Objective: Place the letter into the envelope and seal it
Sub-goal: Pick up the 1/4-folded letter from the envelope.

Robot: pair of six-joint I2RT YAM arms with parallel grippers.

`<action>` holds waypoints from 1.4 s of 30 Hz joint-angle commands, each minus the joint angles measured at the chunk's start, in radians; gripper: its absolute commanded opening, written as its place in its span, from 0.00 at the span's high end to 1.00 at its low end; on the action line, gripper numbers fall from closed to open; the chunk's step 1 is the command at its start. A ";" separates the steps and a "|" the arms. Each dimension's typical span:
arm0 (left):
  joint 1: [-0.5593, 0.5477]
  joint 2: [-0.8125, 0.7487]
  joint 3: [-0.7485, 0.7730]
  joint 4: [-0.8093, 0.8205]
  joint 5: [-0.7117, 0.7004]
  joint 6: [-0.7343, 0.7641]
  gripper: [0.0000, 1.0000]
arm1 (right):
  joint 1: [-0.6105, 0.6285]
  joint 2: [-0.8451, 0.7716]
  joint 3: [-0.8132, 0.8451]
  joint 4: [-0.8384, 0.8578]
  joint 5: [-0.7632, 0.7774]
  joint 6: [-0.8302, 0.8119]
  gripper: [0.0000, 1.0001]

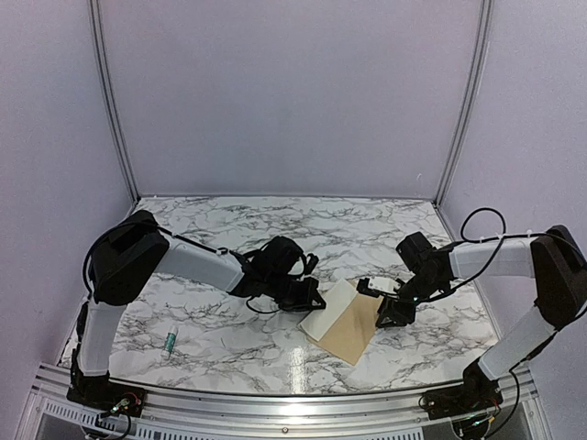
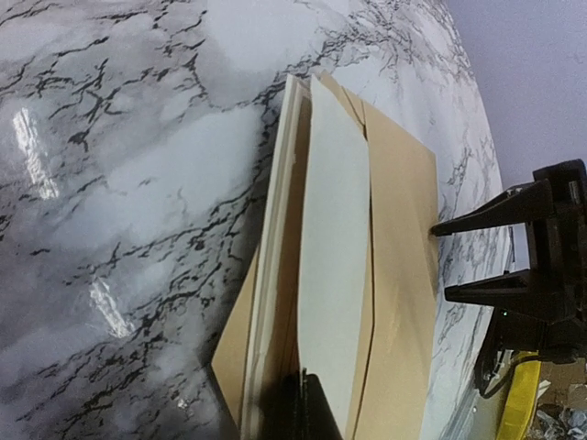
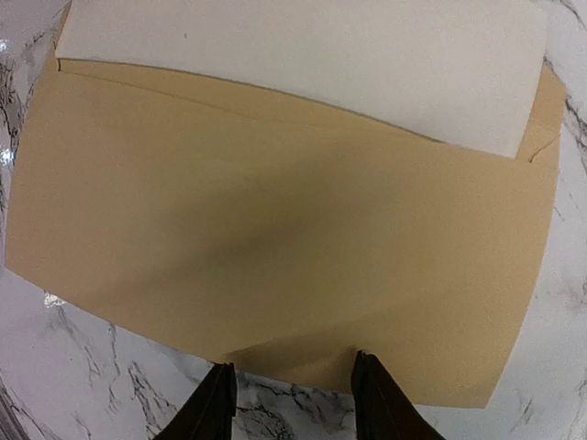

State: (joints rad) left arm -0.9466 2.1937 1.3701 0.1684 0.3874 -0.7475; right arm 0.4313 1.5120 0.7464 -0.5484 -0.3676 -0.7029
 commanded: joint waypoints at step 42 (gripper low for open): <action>-0.068 -0.105 -0.217 0.329 -0.118 -0.197 0.85 | 0.006 -0.020 0.022 -0.050 0.005 0.032 0.58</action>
State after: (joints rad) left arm -1.0080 2.1513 1.1786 0.4675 0.2981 -0.9363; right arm 0.4316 1.5299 0.7605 -0.5411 -0.3855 -0.6838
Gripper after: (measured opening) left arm 0.130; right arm 0.419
